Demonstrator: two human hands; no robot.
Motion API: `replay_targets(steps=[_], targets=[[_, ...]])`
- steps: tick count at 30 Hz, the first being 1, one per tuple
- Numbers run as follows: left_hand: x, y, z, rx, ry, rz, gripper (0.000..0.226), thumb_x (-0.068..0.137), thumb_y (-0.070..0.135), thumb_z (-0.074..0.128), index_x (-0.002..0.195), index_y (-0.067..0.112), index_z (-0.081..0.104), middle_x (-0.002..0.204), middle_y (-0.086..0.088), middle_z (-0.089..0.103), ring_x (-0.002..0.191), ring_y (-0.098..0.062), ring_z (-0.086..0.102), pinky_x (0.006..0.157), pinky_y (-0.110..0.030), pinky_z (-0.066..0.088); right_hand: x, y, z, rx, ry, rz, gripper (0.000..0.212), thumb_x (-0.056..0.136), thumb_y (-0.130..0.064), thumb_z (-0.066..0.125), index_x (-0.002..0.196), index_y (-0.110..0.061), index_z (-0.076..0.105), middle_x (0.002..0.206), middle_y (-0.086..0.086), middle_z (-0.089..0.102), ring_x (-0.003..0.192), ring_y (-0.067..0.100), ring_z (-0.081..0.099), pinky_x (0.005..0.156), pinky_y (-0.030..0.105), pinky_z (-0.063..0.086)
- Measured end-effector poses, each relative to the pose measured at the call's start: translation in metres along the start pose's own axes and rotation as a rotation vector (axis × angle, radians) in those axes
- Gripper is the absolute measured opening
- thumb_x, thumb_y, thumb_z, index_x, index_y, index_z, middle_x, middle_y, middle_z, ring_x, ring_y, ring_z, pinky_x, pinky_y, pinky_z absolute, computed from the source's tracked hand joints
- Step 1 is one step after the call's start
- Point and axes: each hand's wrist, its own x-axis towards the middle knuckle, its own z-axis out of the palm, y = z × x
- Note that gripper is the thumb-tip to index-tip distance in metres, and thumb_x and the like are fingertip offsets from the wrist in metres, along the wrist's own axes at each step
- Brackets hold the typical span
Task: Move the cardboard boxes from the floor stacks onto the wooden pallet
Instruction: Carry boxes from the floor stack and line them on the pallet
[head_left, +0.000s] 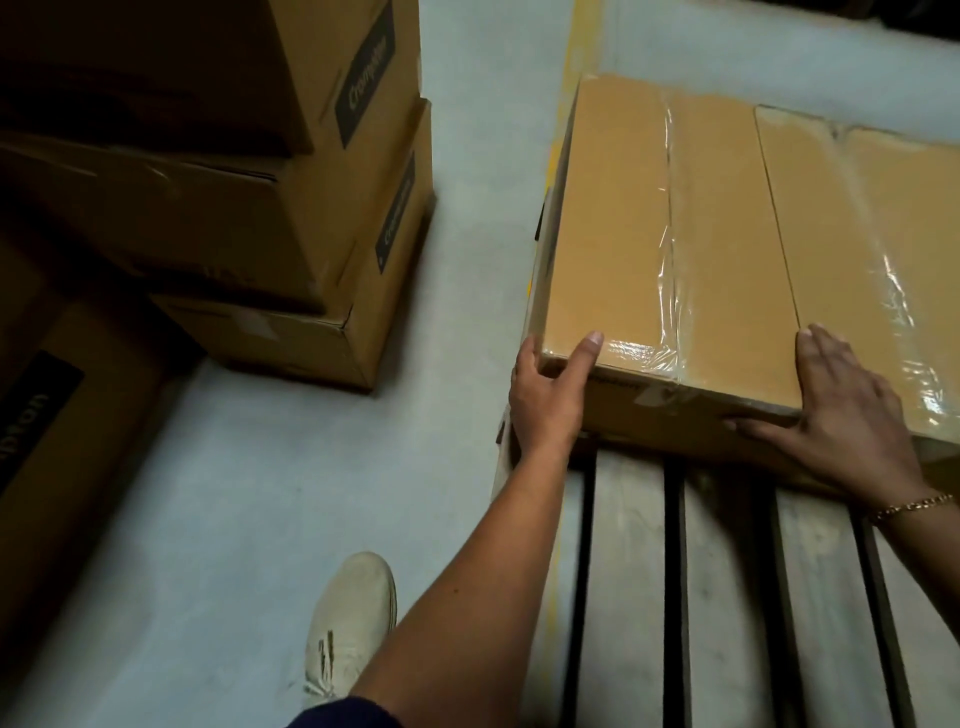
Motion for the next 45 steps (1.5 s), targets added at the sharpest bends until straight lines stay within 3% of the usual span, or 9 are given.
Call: replay_targets(steps=[3, 6, 24, 30, 34, 36, 38, 41, 45], targets=[[0.003, -0.001, 0.0, 0.024, 0.004, 0.0, 0.093, 0.076, 0.072, 0.072, 0.155, 0.033, 0.038, 0.155, 0.003, 0.046, 0.142, -0.019, 0.043, 0.116, -0.043, 0.038, 0.001, -0.001, -0.001, -0.005, -0.002, 0.003, 0.122, 0.069, -0.081, 0.058, 0.16, -0.013, 0.014, 0.17, 0.006, 0.012, 0.156, 0.025, 0.014, 0.121, 0.055, 0.021], [0.002, -0.002, -0.001, 0.033, 0.008, -0.003, 0.091, 0.079, 0.068, 0.072, 0.155, 0.033, 0.038, 0.156, 0.004, 0.045, 0.143, -0.018, 0.041, 0.117, -0.042, 0.037, 0.0, -0.002, -0.001, -0.001, -0.002, 0.011, 0.122, 0.069, -0.082, 0.056, 0.16, -0.014, 0.014, 0.17, 0.005, 0.012, 0.155, 0.026, 0.015, 0.12, 0.055, 0.021], [0.001, -0.005, 0.0, 0.041, 0.025, -0.001, 0.097, 0.071, 0.078, 0.069, 0.154, 0.035, 0.04, 0.155, 0.004, 0.047, 0.141, -0.019, 0.043, 0.116, -0.047, 0.039, -0.001, -0.006, -0.005, 0.034, -0.011, 0.029, 0.126, 0.061, -0.085, 0.048, 0.162, -0.016, 0.016, 0.171, 0.003, 0.012, 0.156, 0.024, 0.015, 0.121, 0.052, 0.019], [-0.007, -0.006, -0.001, 0.056, 0.012, 0.001, 0.104, 0.07, 0.084, 0.064, 0.156, 0.036, 0.031, 0.16, 0.003, 0.039, 0.144, -0.022, 0.039, 0.115, -0.048, 0.039, -0.001, -0.005, -0.005, 0.026, -0.02, 0.029, 0.126, 0.063, -0.085, 0.05, 0.162, -0.016, 0.013, 0.171, 0.003, 0.01, 0.156, 0.024, 0.013, 0.122, 0.054, 0.019], [-0.009, 0.003, -0.01, 0.125, 0.012, -0.02, 0.11, 0.058, 0.1, 0.05, 0.147, 0.035, 0.047, 0.148, 0.004, 0.052, 0.135, -0.022, 0.048, 0.112, -0.047, 0.041, -0.001, -0.006, -0.005, 0.032, -0.014, 0.035, 0.126, 0.063, -0.085, 0.052, 0.162, -0.017, 0.013, 0.171, 0.003, 0.01, 0.156, 0.025, 0.014, 0.121, 0.055, 0.02], [0.003, 0.014, -0.024, 0.156, 0.044, -0.013, 0.098, 0.066, 0.1, 0.037, 0.135, 0.034, 0.06, 0.138, 0.001, 0.061, 0.127, -0.023, 0.053, 0.106, -0.042, 0.04, -0.001, -0.007, -0.005, 0.041, -0.014, 0.039, 0.126, 0.063, -0.084, 0.053, 0.162, -0.017, 0.013, 0.171, 0.003, 0.01, 0.156, 0.025, 0.014, 0.121, 0.055, 0.019], [0.026, 0.026, -0.044, 0.118, 0.054, -0.012, 0.087, 0.075, 0.094, 0.038, 0.129, 0.031, 0.065, 0.134, 0.0, 0.064, 0.124, -0.024, 0.056, 0.106, -0.043, 0.041, -0.001, -0.007, -0.004, 0.038, -0.015, 0.036, 0.126, 0.064, -0.082, 0.057, 0.162, -0.016, 0.013, 0.171, 0.003, 0.01, 0.156, 0.025, 0.014, 0.121, 0.055, 0.019], [0.053, 0.054, -0.07, 0.181, -0.163, 0.001, 0.063, 0.093, 0.071, 0.05, 0.137, 0.027, 0.06, 0.139, 0.003, 0.06, 0.127, -0.022, 0.056, 0.1, -0.043, 0.042, 0.0, -0.005, -0.003, 0.034, 0.001, 0.038, 0.125, 0.065, -0.079, 0.063, 0.161, -0.015, 0.015, 0.17, 0.004, 0.012, 0.155, 0.025, 0.015, 0.121, 0.055, 0.02], [0.058, 0.085, -0.063, 0.42, -0.497, 0.004, 0.059, 0.095, 0.06, 0.059, 0.147, 0.036, 0.046, 0.154, 0.006, 0.046, 0.135, -0.021, 0.047, 0.109, -0.052, 0.042, 0.0, -0.004, -0.002, 0.047, 0.012, 0.033, 0.126, 0.063, -0.08, 0.06, 0.161, -0.015, 0.016, 0.17, 0.005, 0.015, 0.155, 0.025, 0.016, 0.121, 0.056, 0.021]])
